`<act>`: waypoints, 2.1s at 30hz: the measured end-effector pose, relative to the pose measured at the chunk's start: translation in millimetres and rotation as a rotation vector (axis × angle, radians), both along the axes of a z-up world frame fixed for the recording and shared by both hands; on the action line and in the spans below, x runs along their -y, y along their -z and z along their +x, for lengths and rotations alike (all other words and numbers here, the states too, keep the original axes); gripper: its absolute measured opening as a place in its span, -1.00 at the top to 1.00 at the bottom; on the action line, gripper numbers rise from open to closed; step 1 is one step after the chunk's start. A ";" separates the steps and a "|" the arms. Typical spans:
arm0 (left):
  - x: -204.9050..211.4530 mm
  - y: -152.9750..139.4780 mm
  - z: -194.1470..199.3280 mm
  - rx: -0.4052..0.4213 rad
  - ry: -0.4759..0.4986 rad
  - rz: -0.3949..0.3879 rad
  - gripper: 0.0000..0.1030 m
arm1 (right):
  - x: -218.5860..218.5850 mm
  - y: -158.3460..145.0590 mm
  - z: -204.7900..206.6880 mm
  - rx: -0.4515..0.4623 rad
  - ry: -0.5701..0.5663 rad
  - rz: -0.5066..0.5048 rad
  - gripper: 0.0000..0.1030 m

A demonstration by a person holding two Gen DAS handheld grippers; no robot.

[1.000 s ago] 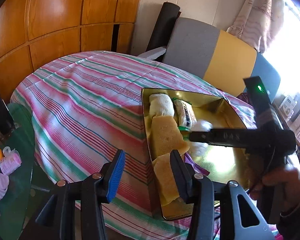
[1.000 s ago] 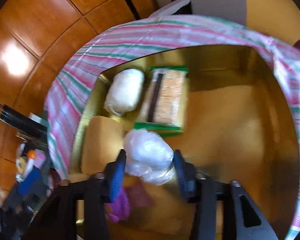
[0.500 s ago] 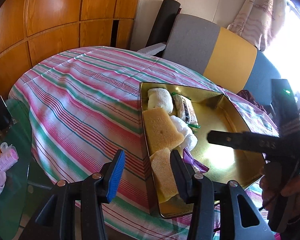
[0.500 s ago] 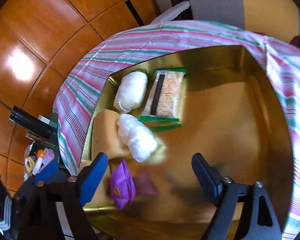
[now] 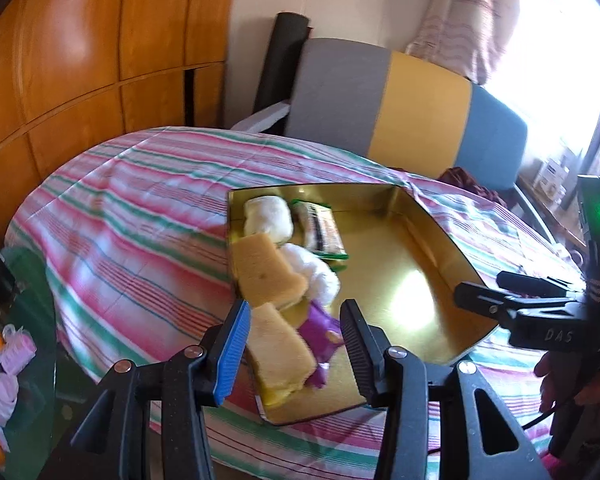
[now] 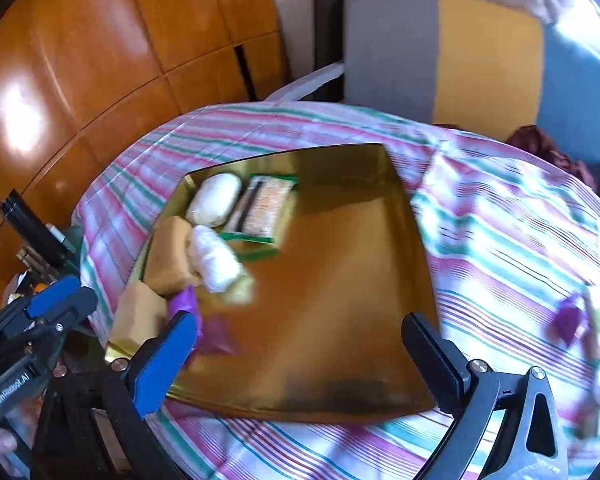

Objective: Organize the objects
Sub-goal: 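Move both grippers back toward the remaining items on the table, then grasp the purple packet with the left gripper while the right gripper grasps the yellow sponge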

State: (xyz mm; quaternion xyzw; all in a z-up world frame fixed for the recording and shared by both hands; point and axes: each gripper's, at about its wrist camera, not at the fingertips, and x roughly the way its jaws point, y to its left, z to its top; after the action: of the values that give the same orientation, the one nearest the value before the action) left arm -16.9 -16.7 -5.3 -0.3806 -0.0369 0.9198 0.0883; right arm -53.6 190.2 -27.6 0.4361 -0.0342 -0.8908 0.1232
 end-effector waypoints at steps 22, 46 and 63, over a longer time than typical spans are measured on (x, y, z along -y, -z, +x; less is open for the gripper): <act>-124.4 -8.8 1.5 0.025 0.359 -0.016 -0.02 | -332.5 8.8 123.7 0.008 0.808 -0.066 -1.00; -347.7 40.1 -56.4 0.317 0.616 0.040 -0.01 | -367.6 29.2 139.9 -0.036 0.772 -0.378 -1.00; -427.6 92.8 -124.9 0.417 0.426 0.058 0.04 | -369.6 33.4 138.9 -0.028 0.724 -0.449 -1.00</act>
State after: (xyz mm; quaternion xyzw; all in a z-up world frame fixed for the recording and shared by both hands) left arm -141.8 410.9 -98.1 -0.5579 0.0004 0.7811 0.2803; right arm 85.3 559.8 -61.0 0.3463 -0.3766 -0.8528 -0.1052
